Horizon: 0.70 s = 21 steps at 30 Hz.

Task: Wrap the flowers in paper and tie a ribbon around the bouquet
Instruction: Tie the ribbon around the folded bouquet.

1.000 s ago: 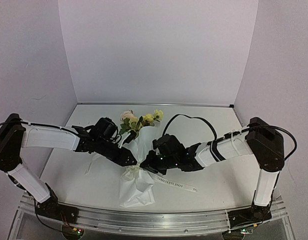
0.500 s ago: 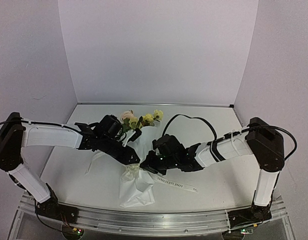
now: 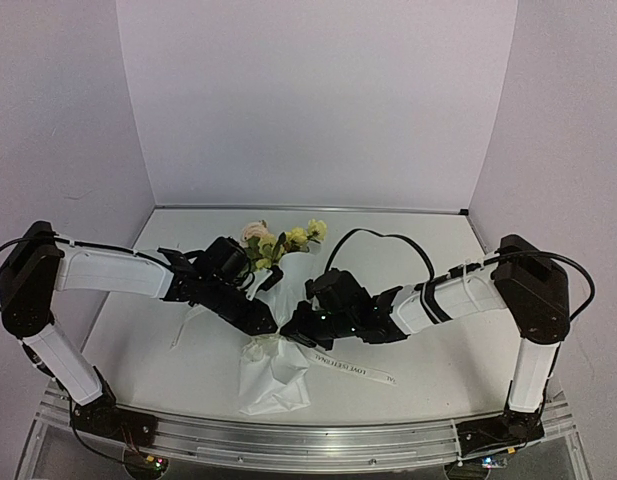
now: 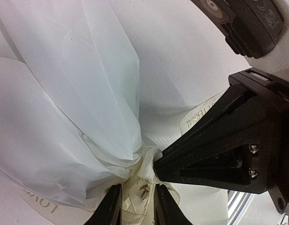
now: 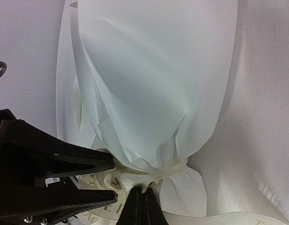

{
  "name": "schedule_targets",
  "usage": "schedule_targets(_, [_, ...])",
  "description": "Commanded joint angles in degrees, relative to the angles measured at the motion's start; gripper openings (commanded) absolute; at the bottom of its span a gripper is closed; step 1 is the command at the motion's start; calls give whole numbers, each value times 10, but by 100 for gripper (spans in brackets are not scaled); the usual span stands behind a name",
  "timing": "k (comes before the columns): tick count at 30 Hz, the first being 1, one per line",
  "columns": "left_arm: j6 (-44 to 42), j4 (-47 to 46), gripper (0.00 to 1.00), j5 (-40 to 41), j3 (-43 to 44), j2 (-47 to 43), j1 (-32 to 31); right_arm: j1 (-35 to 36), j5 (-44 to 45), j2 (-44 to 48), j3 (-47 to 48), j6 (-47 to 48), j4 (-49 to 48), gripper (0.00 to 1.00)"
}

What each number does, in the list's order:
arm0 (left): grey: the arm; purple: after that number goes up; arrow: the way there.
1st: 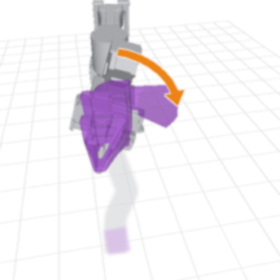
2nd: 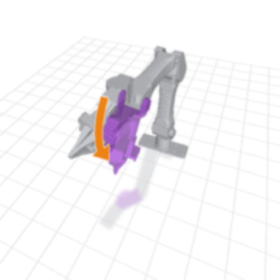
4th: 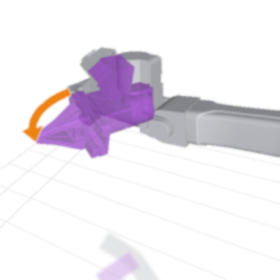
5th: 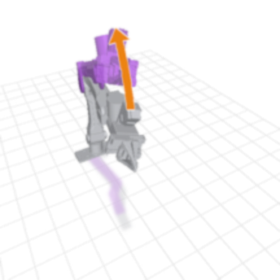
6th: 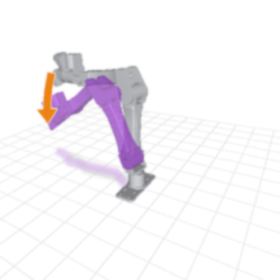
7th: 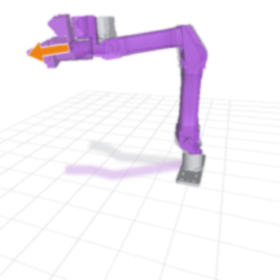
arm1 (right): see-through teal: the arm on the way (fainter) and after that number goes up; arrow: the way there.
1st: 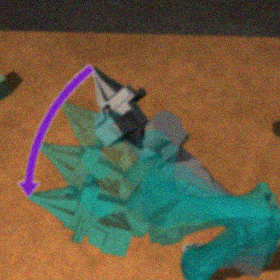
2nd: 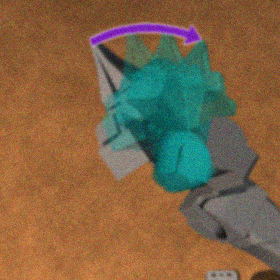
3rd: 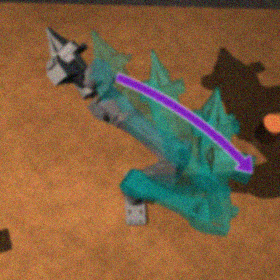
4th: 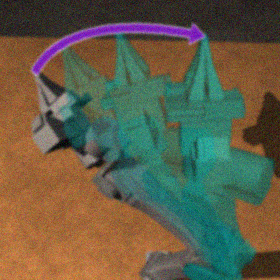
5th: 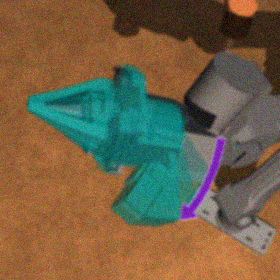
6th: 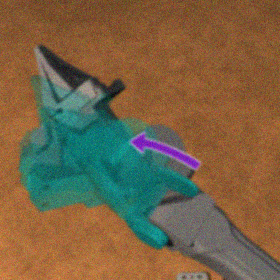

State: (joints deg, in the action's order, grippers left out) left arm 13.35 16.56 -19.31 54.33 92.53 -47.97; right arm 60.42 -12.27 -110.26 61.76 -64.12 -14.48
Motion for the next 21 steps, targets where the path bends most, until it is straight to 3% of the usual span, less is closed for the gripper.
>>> schedule_targets(1, [-9,3,24,2,10,-3,0,3,8,12,5,3,-2,0])
schedule_targets(10, [-10,-2,14,-17,9,-6,-6,3,9,13,7,4,-2,0])
schedule_targets(16, [-10,-1,20,-25,9,-3,-6,3,9,12,8,4,-2,0])
schedule_targets(21, [-10,-3,18,-20,8,2,-6,3,9,12,7,4,-2,0])
